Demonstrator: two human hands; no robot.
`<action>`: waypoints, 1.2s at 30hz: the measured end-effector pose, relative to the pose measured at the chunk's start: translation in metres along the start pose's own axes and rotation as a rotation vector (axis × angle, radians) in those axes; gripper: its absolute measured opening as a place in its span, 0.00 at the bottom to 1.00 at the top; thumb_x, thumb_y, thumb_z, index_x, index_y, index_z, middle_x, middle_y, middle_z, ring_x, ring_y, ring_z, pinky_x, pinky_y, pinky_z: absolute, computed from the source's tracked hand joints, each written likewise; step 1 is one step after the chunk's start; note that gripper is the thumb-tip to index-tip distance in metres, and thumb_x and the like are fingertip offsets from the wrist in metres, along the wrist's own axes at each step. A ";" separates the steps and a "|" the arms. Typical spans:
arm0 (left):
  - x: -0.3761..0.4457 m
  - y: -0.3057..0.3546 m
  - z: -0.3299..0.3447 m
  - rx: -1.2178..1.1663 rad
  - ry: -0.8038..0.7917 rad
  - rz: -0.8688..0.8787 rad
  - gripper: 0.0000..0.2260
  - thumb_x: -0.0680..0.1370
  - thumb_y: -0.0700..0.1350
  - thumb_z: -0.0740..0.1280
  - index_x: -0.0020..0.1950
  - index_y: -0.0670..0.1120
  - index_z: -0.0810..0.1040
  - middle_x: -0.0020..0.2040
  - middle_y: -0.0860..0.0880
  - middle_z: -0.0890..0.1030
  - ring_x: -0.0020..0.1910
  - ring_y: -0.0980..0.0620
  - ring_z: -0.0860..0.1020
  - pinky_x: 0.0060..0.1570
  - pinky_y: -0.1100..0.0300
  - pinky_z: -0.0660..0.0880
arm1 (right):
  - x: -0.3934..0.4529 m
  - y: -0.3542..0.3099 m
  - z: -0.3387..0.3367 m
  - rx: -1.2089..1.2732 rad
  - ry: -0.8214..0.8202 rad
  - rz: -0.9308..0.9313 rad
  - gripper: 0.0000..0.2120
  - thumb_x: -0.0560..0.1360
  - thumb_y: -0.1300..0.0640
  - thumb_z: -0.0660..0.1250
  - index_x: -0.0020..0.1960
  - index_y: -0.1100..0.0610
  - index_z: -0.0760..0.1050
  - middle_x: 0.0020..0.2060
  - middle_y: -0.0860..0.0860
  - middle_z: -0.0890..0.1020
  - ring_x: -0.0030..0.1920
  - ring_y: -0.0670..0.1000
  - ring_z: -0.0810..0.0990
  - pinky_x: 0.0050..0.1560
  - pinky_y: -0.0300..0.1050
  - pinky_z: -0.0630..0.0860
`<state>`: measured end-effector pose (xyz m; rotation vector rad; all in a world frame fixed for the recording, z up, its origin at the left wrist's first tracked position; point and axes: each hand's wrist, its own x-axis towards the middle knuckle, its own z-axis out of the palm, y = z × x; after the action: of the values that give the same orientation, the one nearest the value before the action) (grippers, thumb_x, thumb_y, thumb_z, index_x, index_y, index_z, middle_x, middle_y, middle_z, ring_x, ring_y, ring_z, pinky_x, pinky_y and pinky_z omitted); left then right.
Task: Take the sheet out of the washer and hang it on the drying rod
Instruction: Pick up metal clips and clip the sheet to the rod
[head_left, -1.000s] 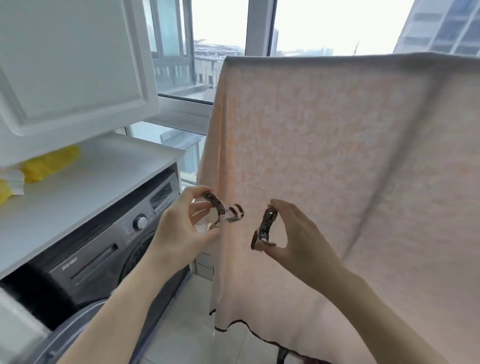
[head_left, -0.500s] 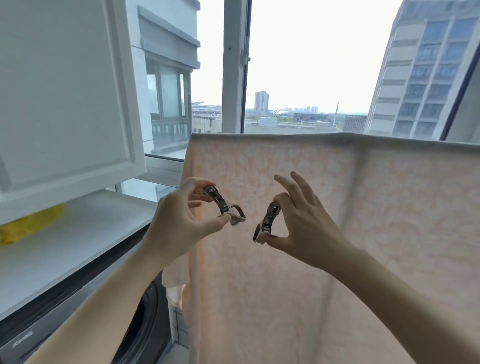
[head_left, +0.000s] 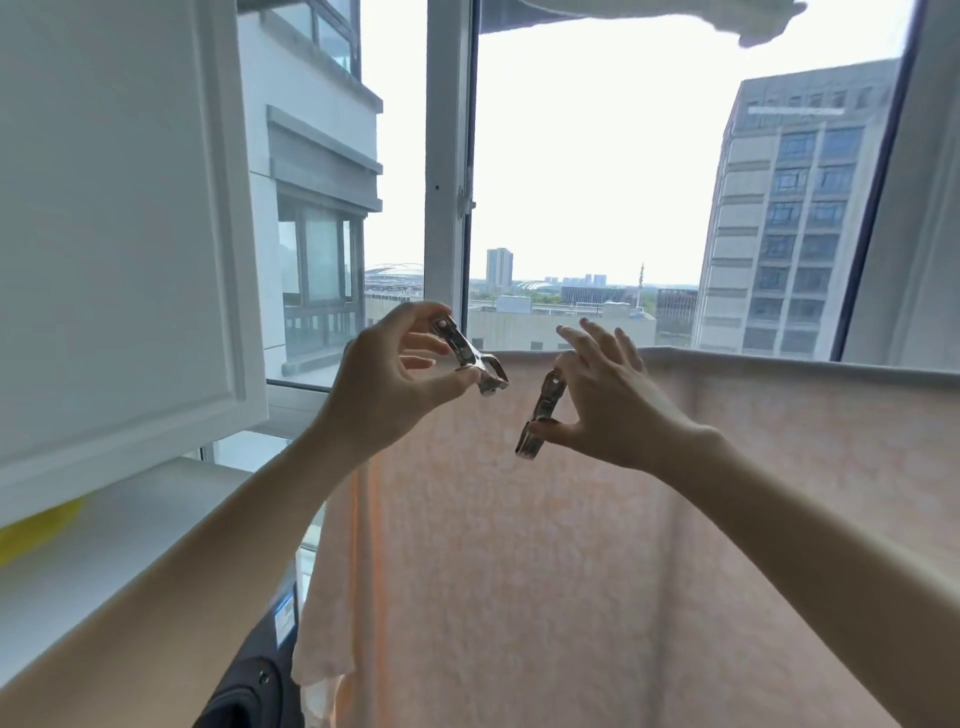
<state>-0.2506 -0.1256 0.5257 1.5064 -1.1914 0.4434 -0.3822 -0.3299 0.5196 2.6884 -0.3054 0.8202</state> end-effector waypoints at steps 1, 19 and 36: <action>0.005 0.001 0.001 -0.007 0.005 0.009 0.26 0.67 0.47 0.79 0.63 0.49 0.75 0.53 0.55 0.82 0.51 0.60 0.81 0.51 0.63 0.80 | 0.002 0.001 0.001 -0.015 -0.041 0.009 0.34 0.71 0.31 0.62 0.62 0.58 0.70 0.76 0.55 0.56 0.77 0.56 0.49 0.76 0.62 0.44; 0.048 -0.014 0.009 0.065 -0.063 0.057 0.22 0.63 0.47 0.82 0.53 0.54 0.79 0.49 0.63 0.81 0.52 0.65 0.79 0.49 0.72 0.74 | -0.002 0.005 0.034 -0.233 0.029 0.007 0.35 0.64 0.27 0.65 0.52 0.57 0.78 0.71 0.60 0.63 0.72 0.63 0.58 0.72 0.69 0.48; 0.099 -0.016 0.002 0.155 -0.388 0.024 0.32 0.64 0.40 0.80 0.66 0.43 0.75 0.59 0.51 0.80 0.60 0.57 0.76 0.59 0.68 0.68 | -0.006 0.004 0.031 -0.251 0.004 0.004 0.36 0.67 0.28 0.64 0.59 0.57 0.75 0.76 0.59 0.54 0.75 0.63 0.50 0.72 0.66 0.37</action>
<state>-0.1965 -0.1725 0.5956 1.7669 -1.5039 0.2688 -0.3730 -0.3438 0.4929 2.4530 -0.3851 0.7356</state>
